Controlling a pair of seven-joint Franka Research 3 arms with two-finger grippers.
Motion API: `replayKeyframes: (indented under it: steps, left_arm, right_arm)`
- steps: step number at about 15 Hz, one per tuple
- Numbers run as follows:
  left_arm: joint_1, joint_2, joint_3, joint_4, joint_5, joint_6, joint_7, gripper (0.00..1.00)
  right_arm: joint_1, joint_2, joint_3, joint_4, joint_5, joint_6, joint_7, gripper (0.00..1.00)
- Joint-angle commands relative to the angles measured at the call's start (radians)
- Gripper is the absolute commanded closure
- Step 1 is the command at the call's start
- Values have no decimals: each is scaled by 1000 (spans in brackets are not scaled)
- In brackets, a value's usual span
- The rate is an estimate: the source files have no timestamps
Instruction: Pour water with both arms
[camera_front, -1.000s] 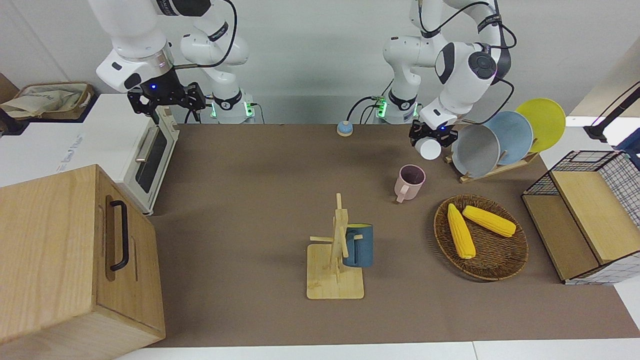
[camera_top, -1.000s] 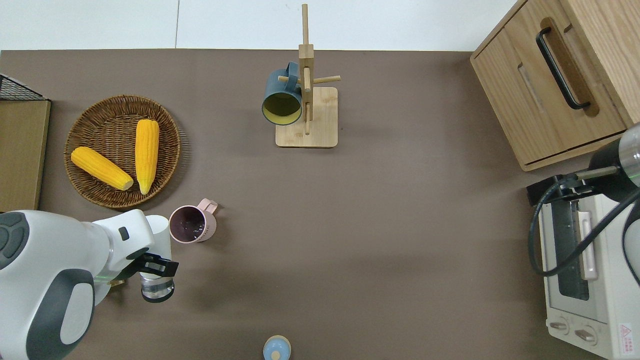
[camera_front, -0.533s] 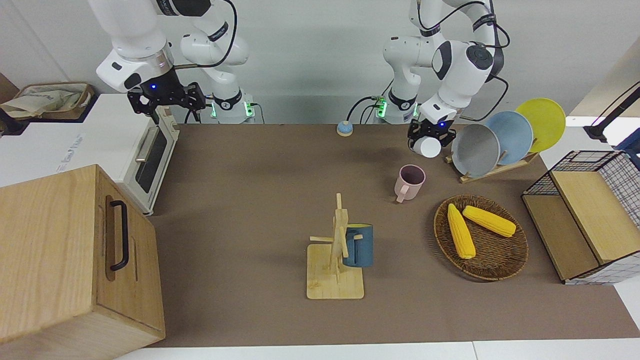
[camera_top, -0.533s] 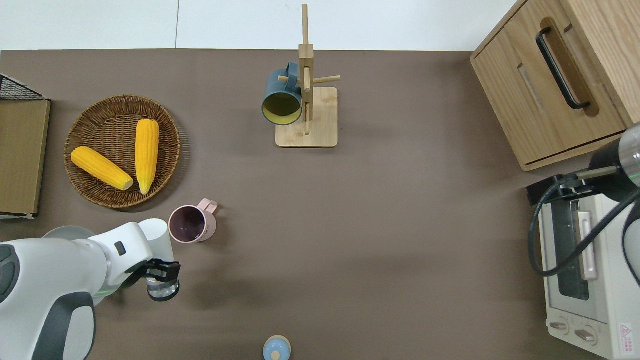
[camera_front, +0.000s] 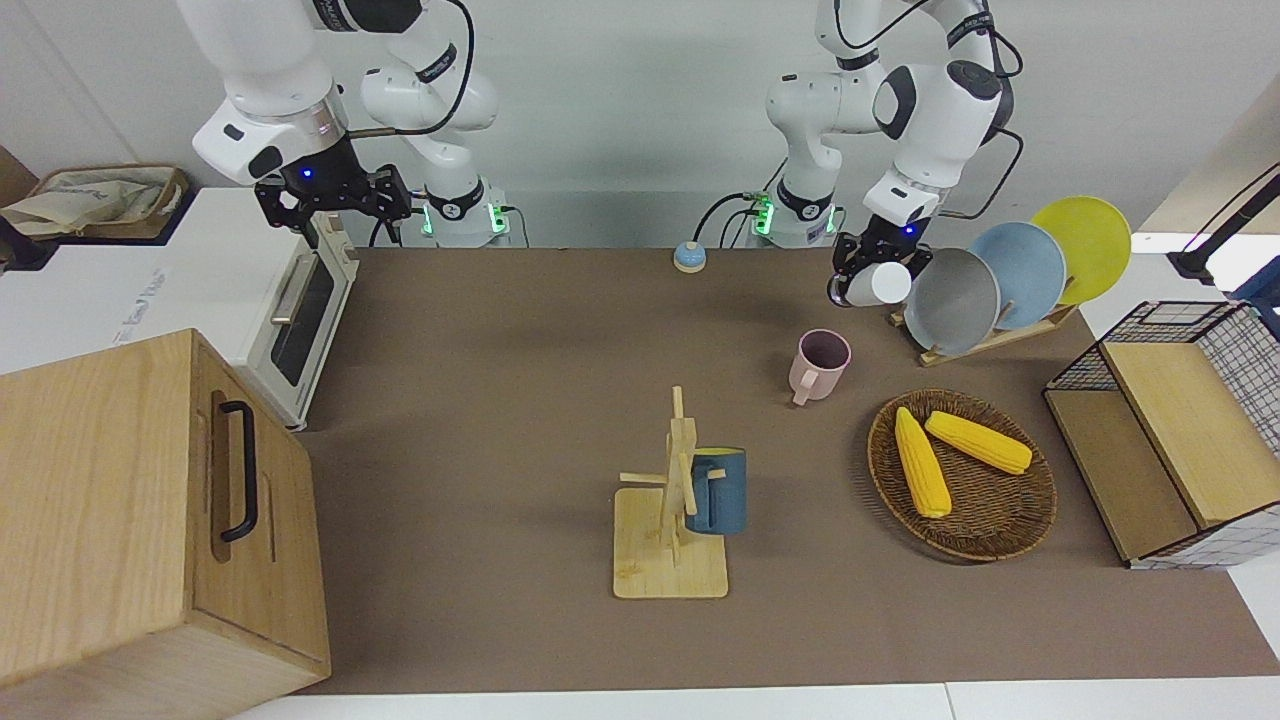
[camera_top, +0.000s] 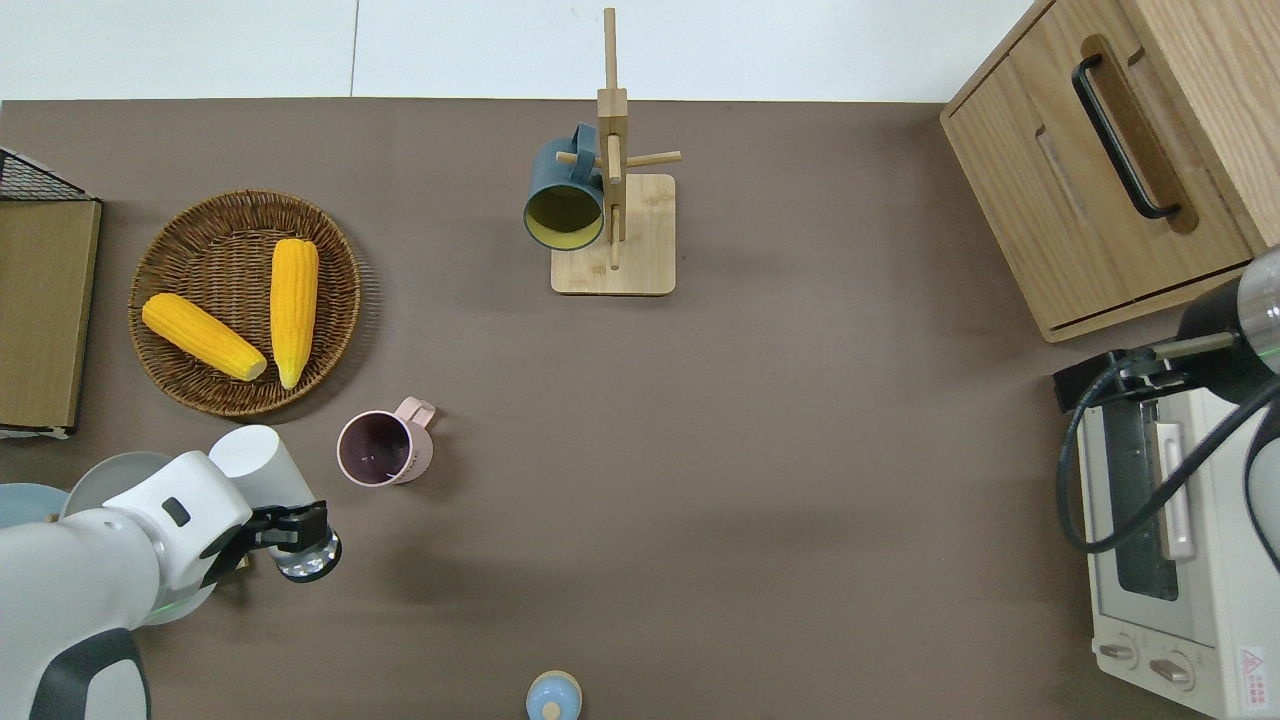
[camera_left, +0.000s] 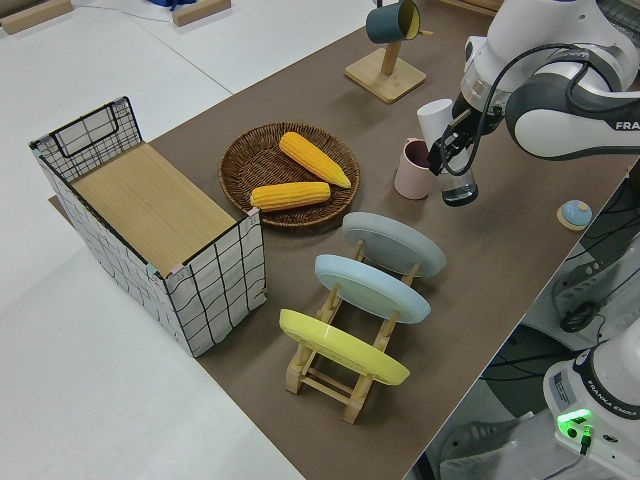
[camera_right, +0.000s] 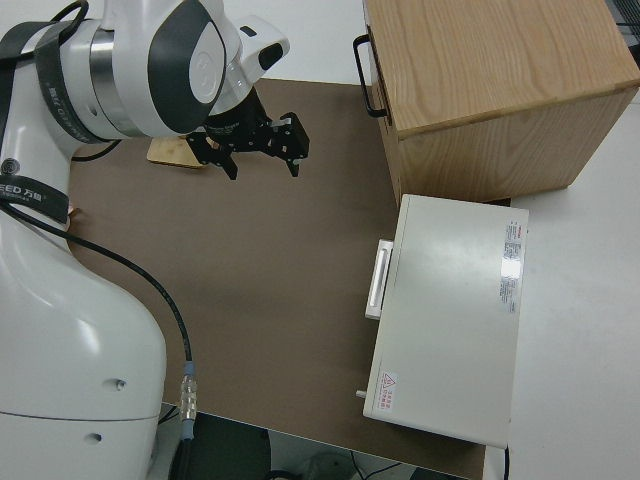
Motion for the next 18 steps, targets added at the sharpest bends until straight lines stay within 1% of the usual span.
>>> replayKeyframes:
  steps: [1, 5, 8, 10, 12, 14, 18]
  left_arm:
    - [4, -50, -32, -23, 120, 83, -176, 1000]
    - [19, -50, -31, -23, 171, 166, -227, 1000]
    - [48, -47, -31, -23, 271, 261, -311, 1000]
    - [88, -40, -31, -17, 352, 312, -363, 1000]
    - [116, -33, -20, -3, 403, 330, -365, 1000]
    - [127, -19, -14, 21, 406, 356, -362, 1000]
    - [127, 24, -8, 101, 406, 356, -365, 1000]
  right_arm:
    - [-5, -10, 1, -5, 18, -1, -11, 15]
    - [-6, -10, 1, -5, 18, -1, -11, 15]
    - [-5, -10, 1, -5, 18, 1, -11, 13]
    - [-6, -10, 1, -5, 18, 1, -11, 13]
    - [-5, -10, 1, -5, 18, 1, -11, 13]
    - [-6, -10, 1, -5, 18, 1, -11, 13]
    - [-6, -10, 1, -5, 18, 1, -11, 13]
